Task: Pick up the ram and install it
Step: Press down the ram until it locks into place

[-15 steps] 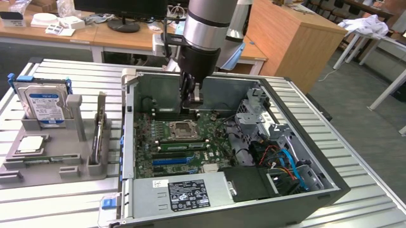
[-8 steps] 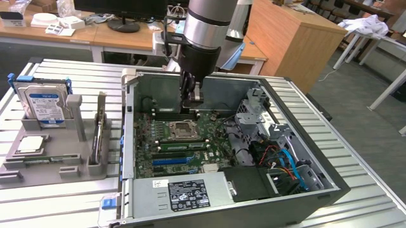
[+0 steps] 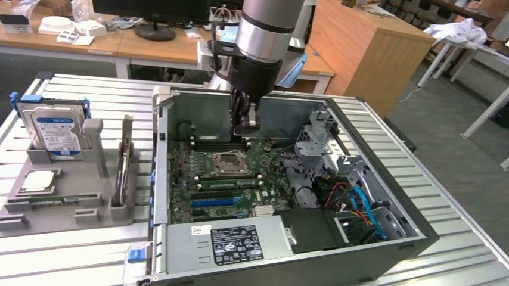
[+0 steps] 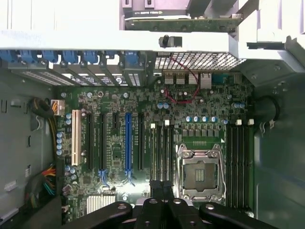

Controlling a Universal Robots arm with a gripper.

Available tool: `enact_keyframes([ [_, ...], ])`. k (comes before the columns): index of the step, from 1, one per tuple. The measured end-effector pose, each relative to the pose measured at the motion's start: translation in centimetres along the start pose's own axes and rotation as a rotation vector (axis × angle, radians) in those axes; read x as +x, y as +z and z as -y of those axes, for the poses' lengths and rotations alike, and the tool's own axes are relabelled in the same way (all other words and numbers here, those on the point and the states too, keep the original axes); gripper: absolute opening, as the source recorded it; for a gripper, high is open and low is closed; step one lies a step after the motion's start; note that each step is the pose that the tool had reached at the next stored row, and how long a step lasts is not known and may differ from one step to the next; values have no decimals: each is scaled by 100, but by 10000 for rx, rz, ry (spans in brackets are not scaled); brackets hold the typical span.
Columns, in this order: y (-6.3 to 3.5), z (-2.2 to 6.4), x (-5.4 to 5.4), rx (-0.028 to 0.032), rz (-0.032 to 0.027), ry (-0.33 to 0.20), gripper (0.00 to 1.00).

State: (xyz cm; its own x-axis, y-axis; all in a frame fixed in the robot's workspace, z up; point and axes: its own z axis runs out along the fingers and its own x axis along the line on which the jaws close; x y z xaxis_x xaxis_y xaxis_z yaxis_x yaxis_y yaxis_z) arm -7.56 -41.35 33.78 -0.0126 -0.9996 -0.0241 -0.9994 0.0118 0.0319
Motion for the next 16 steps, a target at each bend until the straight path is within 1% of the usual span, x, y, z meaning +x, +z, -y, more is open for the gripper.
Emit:
enact_keyframes([
  [7, -3, 102, 1, 0, 0, 0, 11],
  [16, -6, 200, 2, 1, 1, 1, 11],
])
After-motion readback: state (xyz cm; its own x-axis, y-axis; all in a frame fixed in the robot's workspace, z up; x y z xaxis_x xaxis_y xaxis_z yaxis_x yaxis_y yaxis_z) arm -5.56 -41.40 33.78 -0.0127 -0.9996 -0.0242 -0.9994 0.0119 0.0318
